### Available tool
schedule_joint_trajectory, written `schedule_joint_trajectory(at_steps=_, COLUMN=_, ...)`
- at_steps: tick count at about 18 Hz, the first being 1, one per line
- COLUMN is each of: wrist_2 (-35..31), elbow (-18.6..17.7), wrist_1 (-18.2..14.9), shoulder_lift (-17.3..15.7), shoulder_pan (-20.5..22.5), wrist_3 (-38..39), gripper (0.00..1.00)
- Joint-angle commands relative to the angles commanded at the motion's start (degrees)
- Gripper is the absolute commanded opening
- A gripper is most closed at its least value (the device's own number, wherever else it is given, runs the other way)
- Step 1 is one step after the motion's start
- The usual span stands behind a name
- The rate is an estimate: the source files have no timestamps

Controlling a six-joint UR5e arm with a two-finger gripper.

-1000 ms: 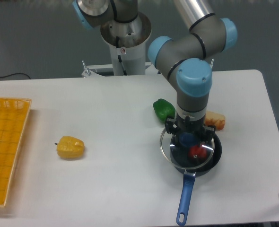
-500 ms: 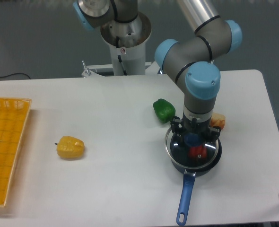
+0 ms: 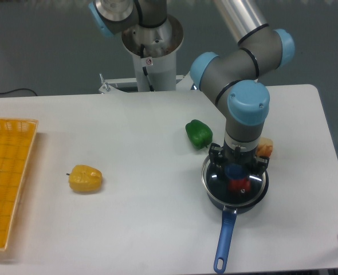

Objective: Close the pot lid

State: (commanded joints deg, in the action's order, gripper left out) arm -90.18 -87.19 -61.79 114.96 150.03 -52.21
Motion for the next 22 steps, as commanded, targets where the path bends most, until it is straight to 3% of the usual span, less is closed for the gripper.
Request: schedule_joint_trajectory(at_steps=22, wrist_2=-0.18, elbow=-0.18, wrist_1=0.35, shoulder_lift=1.14, shoulder_pan=0.88, wrist_3=-1.85, gripper=0.61)
